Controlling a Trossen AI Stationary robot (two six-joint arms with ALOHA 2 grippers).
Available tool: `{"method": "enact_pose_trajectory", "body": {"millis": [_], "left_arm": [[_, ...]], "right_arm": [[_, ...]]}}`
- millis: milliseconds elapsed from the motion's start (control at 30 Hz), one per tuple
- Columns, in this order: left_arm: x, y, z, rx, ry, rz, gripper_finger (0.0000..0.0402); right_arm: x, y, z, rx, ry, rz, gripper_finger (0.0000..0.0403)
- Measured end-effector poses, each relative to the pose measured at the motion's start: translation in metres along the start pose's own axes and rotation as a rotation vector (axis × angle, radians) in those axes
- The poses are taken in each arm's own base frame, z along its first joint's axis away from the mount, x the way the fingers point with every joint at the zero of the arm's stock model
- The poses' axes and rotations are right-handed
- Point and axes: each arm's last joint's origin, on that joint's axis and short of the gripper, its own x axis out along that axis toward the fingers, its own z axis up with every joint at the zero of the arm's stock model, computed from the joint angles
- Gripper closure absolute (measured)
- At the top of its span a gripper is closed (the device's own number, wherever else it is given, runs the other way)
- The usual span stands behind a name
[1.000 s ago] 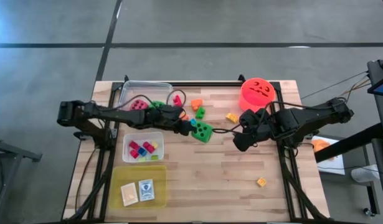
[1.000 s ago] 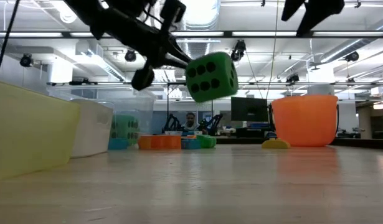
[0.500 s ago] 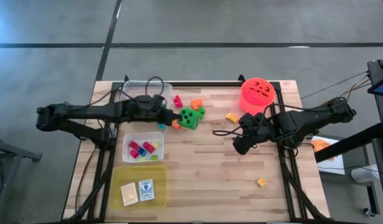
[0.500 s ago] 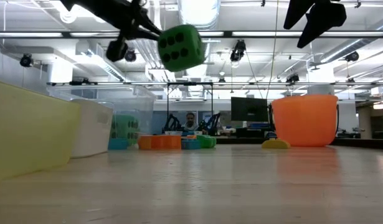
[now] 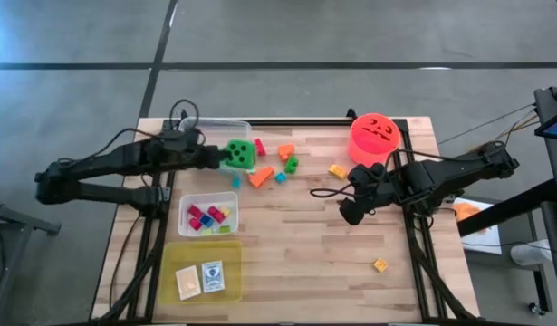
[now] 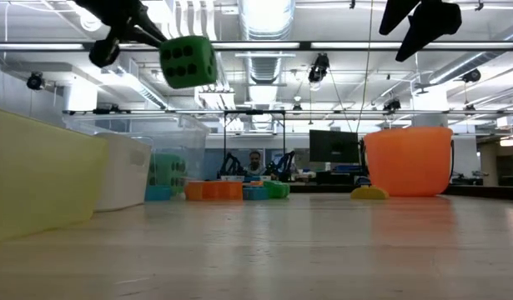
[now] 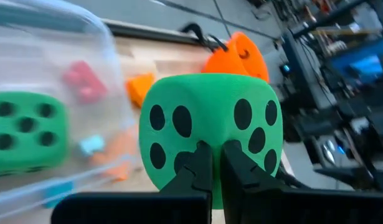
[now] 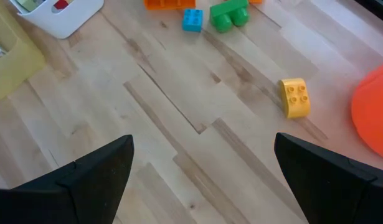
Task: Pick & Place Toys
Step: Put the green dice into the transparent bin
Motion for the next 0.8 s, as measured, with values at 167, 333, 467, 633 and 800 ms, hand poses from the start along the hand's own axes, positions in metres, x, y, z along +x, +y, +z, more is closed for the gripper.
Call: {"method": "enact_pose_trajectory", "body": {"millis": [167, 333, 467, 633, 800], "left_arm": [[-0.012, 0.015, 0.009, -0.031, -0.052, 0.083, 0.0401], [-0.014, 0.029, 0.019, -0.064, -0.084, 0.167, 0.0401], [-0.012, 0.039, 0.028, -0.086, -0.073, 0.222, 0.0401], [-0.006, 0.052, 0.036, -0.104, -0.037, 0.281, 0.0401], [0.004, 0.061, 0.043, -0.102, 0.004, 0.320, 0.0401]], "right_arm": [[0.000, 0.000, 0.000, -0.001, 0.000, 0.000, 0.0019], [0.000, 0.000, 0.000, -0.003, -0.001, 0.001, 0.0019], [0.000, 0.000, 0.000, -0.006, -0.002, 0.003, 0.0019], [0.000, 0.000, 0.000, -0.005, -0.002, 0.004, 0.0019], [0.000, 0.001, 0.000, -0.005, 0.004, 0.009, 0.0019]]}}
